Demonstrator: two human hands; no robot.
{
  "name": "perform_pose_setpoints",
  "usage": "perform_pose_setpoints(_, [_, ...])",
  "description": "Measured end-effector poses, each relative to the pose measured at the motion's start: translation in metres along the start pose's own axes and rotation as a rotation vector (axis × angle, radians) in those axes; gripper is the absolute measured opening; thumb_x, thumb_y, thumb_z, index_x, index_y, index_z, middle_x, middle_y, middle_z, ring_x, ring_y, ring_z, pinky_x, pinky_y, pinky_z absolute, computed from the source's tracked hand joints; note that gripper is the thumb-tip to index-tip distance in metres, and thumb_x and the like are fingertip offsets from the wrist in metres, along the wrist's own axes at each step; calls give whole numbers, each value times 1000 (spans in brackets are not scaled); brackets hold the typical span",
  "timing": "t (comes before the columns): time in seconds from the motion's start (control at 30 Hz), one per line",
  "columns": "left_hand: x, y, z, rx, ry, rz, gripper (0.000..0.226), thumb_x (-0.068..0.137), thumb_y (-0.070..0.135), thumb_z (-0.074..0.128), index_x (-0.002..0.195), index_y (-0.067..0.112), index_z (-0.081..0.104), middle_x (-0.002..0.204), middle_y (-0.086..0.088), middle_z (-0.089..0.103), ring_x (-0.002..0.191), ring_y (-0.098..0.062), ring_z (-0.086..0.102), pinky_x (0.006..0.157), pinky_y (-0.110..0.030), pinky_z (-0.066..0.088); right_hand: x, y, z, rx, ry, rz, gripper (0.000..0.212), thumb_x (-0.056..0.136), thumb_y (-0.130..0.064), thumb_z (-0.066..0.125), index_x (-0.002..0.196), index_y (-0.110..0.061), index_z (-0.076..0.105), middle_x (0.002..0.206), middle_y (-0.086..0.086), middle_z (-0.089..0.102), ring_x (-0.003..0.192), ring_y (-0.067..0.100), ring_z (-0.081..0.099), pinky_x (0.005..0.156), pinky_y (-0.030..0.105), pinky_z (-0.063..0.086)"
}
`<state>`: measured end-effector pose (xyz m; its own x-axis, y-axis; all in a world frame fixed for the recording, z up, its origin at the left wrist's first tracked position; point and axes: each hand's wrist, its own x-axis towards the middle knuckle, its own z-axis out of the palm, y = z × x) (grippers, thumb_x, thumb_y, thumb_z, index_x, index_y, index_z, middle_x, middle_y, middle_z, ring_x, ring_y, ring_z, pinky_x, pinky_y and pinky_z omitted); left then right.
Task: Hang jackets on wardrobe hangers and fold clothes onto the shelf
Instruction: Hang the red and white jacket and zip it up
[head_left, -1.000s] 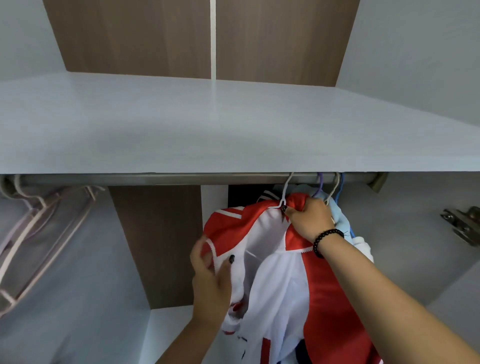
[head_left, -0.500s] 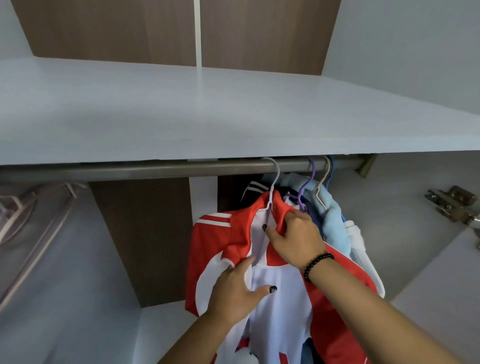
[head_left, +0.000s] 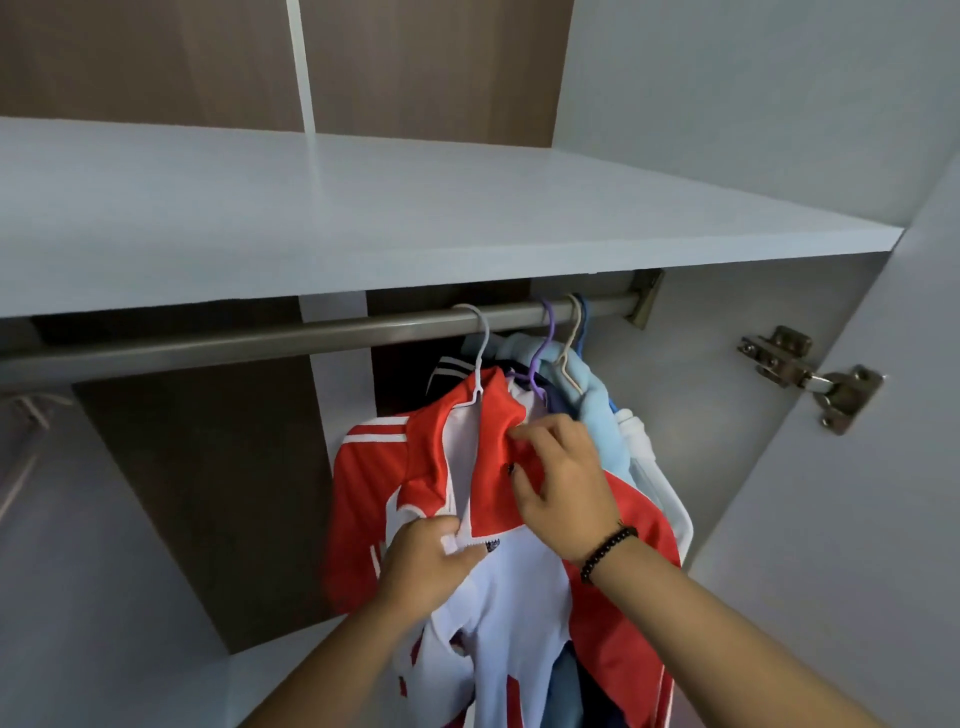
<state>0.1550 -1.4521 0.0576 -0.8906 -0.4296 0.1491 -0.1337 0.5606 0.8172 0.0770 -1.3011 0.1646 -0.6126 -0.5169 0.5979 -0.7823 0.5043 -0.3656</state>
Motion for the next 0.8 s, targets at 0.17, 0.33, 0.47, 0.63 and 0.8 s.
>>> perform_pose_setpoints(0.17, [-34, 13, -23, 1, 100, 46, 45, 74, 32, 78, 46, 23, 44, 43, 5, 38, 44, -9, 38, 47, -13, 25, -29, -4, -8, 40, 5, -199, 17, 77, -8, 51, 91, -13, 60, 86, -3, 56, 76, 13, 52, 67, 25, 43])
perform_pose_setpoints(0.33, [-56, 33, -40, 36, 184, 50, 35, 80, 40, 69, 51, 27, 54, 49, 13, 53, 53, -8, 52, 53, -17, 35, -86, -9, 10, 93, -450, 91, 23, 77, -43, 55, 93, -26, 54, 82, -18, 49, 73, 2, 50, 68, 26, 48])
perform_pose_setpoints(0.47, [-69, 54, -51, 116, 278, 73, 51, 74, 58, 46, 58, 10, 53, 56, 2, 55, 57, -14, 51, 59, -36, 49, -116, -22, 24, 211, -635, 282, 64, 70, -64, 65, 118, -25, 49, 106, -13, 52, 92, 3, 50, 81, 15, 42])
perform_pose_setpoints(0.63, [-90, 91, -58, 78, 281, 56, 52, 81, 42, 61, 51, 7, 36, 48, -4, 30, 50, -12, 29, 52, -31, 31, -129, -57, 17, 400, -668, 423, 70, 67, -63, 72, 115, -22, 41, 105, -11, 50, 96, 7, 50, 76, 16, 40])
perform_pose_setpoints(0.8, [-117, 137, -66, -109, 295, -28, 46, 86, 28, 67, 51, 13, 40, 54, -3, 33, 53, -13, 32, 56, -31, 31, -132, -72, 7, 547, -551, 387, 15, 93, -33, 56, 102, -22, 53, 79, -9, 57, 72, 10, 53, 64, 19, 47])
